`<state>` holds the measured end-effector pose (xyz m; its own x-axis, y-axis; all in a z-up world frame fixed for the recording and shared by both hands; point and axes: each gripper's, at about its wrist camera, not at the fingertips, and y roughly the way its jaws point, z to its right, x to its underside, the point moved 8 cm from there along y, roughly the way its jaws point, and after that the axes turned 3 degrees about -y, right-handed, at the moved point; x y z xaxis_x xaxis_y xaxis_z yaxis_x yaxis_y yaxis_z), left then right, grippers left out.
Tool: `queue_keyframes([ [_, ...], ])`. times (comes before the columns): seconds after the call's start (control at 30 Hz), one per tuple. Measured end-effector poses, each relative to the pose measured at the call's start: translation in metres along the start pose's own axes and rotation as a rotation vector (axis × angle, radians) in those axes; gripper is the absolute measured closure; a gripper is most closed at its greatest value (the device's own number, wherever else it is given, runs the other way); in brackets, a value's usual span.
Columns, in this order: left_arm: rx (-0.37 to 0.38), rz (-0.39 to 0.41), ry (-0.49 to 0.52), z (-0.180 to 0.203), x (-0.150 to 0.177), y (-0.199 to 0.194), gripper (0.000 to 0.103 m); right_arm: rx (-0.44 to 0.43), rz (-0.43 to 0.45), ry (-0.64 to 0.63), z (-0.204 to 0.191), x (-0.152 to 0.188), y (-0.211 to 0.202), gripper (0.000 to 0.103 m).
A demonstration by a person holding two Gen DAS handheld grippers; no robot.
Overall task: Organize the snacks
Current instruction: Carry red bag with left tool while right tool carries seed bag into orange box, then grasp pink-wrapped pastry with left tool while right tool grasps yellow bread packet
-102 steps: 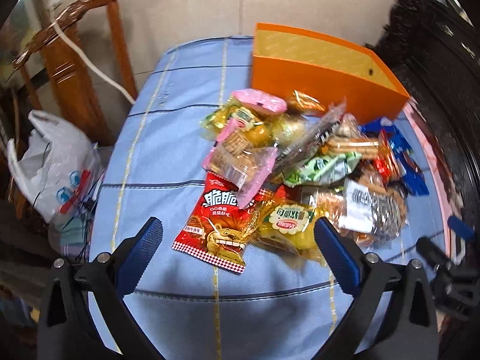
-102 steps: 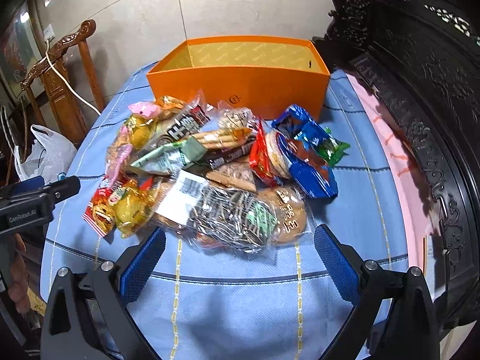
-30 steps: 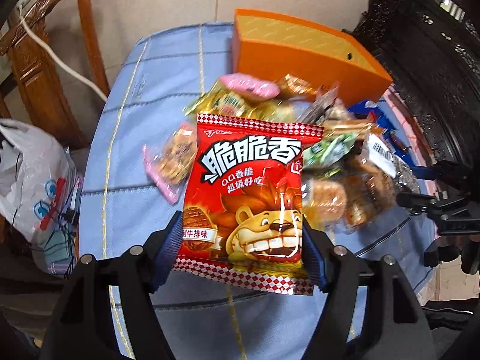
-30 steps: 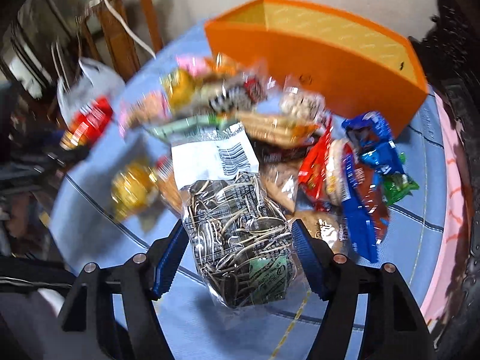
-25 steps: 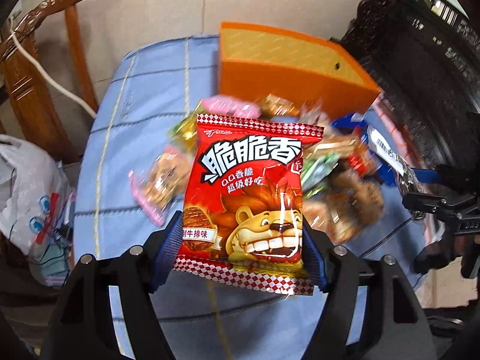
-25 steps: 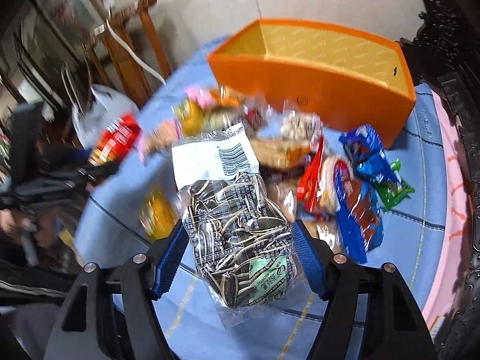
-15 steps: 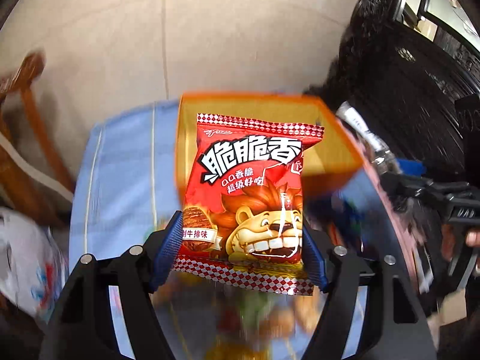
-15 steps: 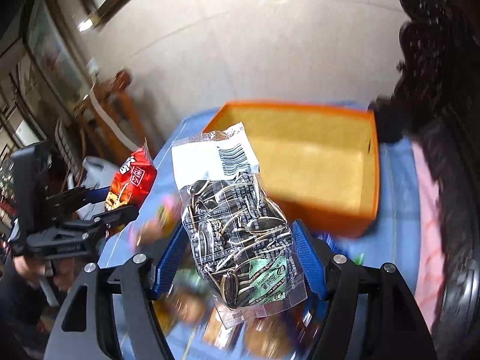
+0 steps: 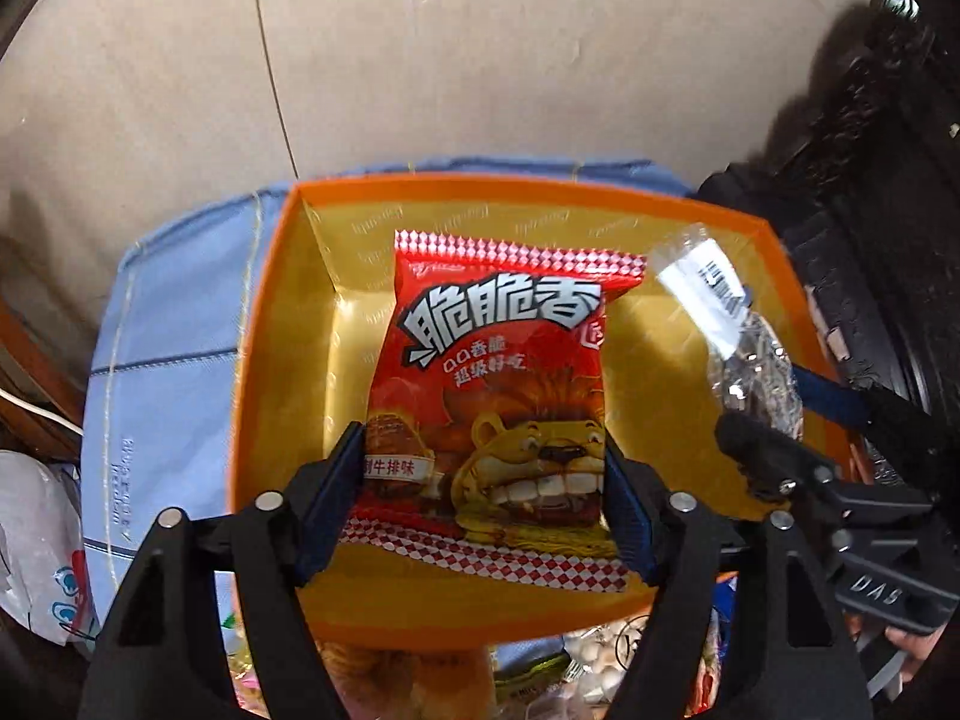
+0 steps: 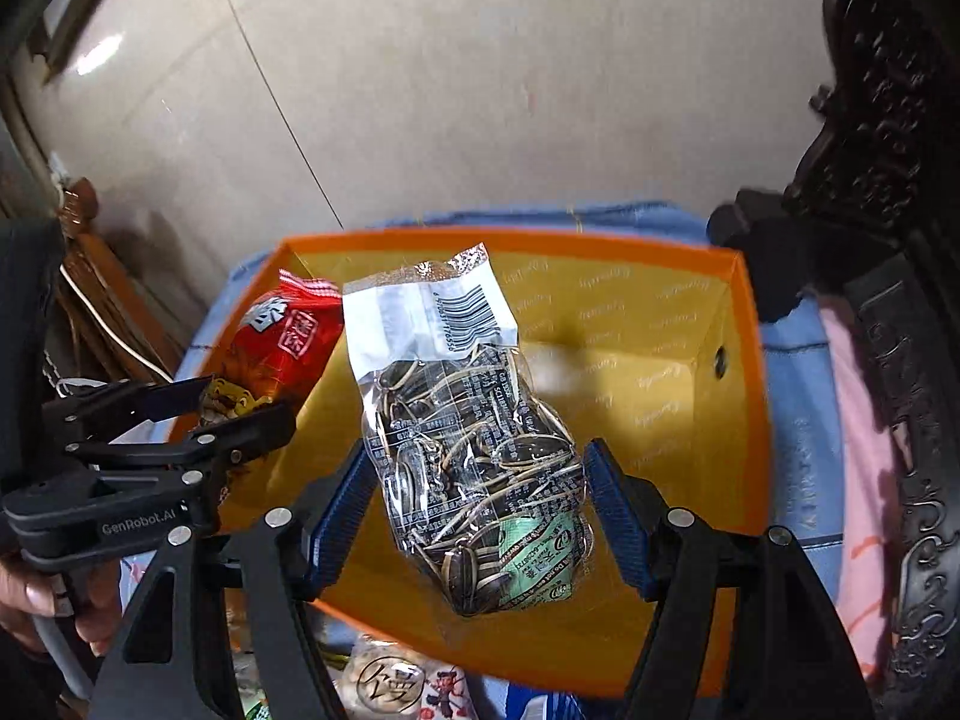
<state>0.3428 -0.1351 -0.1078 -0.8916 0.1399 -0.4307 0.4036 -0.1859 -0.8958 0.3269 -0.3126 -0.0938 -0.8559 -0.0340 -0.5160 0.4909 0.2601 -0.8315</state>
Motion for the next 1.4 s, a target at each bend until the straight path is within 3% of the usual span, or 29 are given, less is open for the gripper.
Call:
queue_keyframes([
  [0.03, -0.010, 0.001, 0.001, 0.000, 0.001, 0.003, 0.018, 0.007, -0.005, 0.007, 0.001, 0.001, 0.004, 0.031],
  [0.1, -0.049, 0.015, -0.002, -0.003, 0.002, 0.005, 0.016, 0.042, -0.005, 0.020, 0.008, 0.001, 0.009, 0.031],
  [0.17, -0.022, 0.000, -0.018, -0.004, 0.006, 0.004, 0.009, 0.043, -0.007, 0.036, 0.008, 0.005, 0.008, 0.030],
  [0.27, -0.008, 0.006, -0.016, -0.006, 0.014, -0.007, 0.008, 0.051, 0.027, 0.063, 0.010, 0.011, -0.006, 0.030],
  [0.4, -0.017, 0.022, -0.005, -0.012, 0.033, -0.028, 0.008, 0.111, 0.054, 0.075, 0.013, 0.018, -0.024, 0.023],
  [0.5, -0.048, 0.044, 0.024, -0.024, 0.059, -0.051, 0.007, 0.083, 0.088, 0.119, 0.014, 0.031, -0.049, 0.021],
  [0.6, -0.081, 0.060, 0.013, -0.047, 0.090, -0.071, 0.006, 0.071, 0.123, 0.171, 0.014, 0.058, -0.077, 0.009],
  [0.97, -0.135, -0.005, -0.118, -0.138, 0.203, -0.092, 0.005, 0.038, -0.006, 0.182, -0.014, 0.181, -0.096, 0.006],
  [1.23, -0.129, -0.051, -0.016, -0.153, 0.253, -0.082, 0.005, 0.021, -0.058, 0.217, -0.025, 0.228, -0.098, 0.006],
  [1.4, -0.147, -0.053, 0.104, -0.150, 0.248, -0.064, 0.005, 0.005, -0.078, 0.252, -0.027, 0.241, -0.096, 0.006],
])
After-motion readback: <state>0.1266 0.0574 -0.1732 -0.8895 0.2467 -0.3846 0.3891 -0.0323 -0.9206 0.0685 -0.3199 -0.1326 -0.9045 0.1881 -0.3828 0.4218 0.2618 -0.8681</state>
